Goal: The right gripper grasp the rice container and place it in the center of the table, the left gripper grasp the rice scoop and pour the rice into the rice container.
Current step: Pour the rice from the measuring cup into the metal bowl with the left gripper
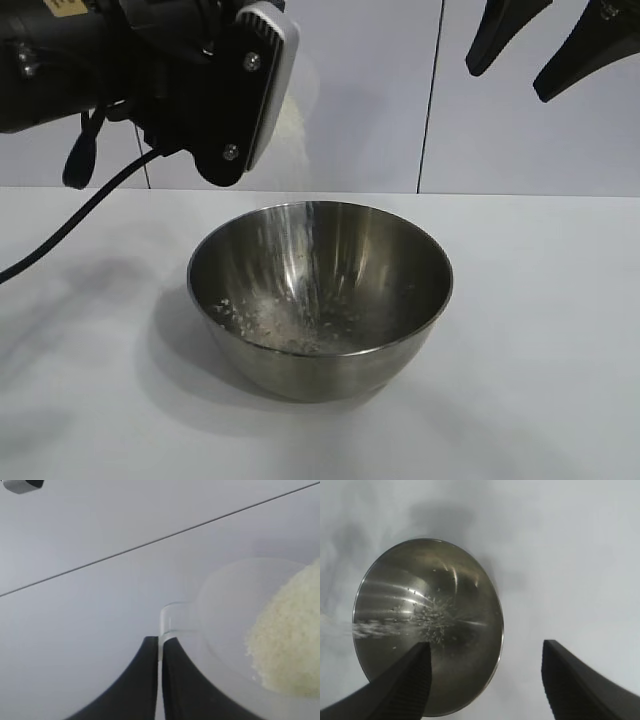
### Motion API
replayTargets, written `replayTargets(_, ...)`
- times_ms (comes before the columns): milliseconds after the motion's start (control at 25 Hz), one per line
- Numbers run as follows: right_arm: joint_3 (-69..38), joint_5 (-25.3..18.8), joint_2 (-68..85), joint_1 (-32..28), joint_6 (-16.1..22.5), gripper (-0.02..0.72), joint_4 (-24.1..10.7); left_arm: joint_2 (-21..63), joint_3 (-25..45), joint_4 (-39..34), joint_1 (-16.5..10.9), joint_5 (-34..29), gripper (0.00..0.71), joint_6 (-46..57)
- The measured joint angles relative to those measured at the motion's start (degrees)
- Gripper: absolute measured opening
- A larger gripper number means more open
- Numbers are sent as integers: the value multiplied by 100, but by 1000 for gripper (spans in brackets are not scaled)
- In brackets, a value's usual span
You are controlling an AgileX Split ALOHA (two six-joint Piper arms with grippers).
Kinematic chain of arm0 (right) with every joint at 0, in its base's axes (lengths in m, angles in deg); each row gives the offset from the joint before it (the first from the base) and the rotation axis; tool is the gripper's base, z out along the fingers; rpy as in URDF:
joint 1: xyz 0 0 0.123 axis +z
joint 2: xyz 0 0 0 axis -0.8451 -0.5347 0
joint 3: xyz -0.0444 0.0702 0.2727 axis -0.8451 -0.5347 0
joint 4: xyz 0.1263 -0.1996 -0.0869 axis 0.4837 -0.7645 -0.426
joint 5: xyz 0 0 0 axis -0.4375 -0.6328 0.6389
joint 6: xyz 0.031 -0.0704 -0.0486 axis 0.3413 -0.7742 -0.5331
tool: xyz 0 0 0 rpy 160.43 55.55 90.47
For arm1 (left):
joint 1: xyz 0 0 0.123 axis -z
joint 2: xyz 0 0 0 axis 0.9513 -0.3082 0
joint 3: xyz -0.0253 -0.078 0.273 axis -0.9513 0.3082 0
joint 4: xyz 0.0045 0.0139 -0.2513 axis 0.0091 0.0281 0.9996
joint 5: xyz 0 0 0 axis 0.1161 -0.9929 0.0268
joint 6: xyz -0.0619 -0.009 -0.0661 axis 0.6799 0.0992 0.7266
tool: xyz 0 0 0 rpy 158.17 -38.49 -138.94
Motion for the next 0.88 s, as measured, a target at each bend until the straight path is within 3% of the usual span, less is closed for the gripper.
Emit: replayTargets(880,0,0,0,0,0,442,5,0,0,-74,12,338,8,-260)
